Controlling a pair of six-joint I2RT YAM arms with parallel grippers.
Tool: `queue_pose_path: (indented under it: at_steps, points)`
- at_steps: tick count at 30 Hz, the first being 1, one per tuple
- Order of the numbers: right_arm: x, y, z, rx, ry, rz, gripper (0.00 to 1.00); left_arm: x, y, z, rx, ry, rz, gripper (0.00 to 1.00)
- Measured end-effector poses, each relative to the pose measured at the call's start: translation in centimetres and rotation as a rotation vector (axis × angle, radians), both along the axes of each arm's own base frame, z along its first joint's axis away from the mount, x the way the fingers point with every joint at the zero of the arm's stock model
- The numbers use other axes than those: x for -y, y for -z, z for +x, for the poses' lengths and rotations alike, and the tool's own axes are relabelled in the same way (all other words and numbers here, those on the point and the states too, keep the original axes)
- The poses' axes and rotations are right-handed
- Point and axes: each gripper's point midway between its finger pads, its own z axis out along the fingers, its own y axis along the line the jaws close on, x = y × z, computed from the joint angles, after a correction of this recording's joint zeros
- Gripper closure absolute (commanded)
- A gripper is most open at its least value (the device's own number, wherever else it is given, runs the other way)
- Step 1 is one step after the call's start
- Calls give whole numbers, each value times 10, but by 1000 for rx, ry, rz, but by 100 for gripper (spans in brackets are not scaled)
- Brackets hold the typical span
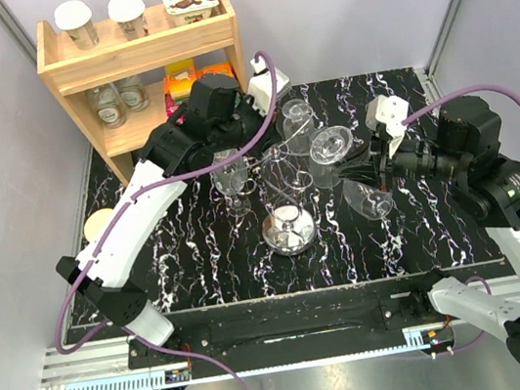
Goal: Place the wine glass upside down on the wine glass rack
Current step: Adjust the wine rack at the center of the board.
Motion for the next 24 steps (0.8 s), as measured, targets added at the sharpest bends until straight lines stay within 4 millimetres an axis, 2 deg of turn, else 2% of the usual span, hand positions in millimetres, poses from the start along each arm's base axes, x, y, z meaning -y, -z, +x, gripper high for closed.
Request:
queue_pose_path:
  at_steps: [12,19,24]
  points:
    - [-1,10,10,-11,22,-9,100,1,-1,0,5,-29,4,100]
    - [-5,53,24,-98,41,-42,100,7,2,-7,16,-13,6,100]
    - [-7,75,25,-155,38,-50,100,1,3,-13,28,-13,0,100]
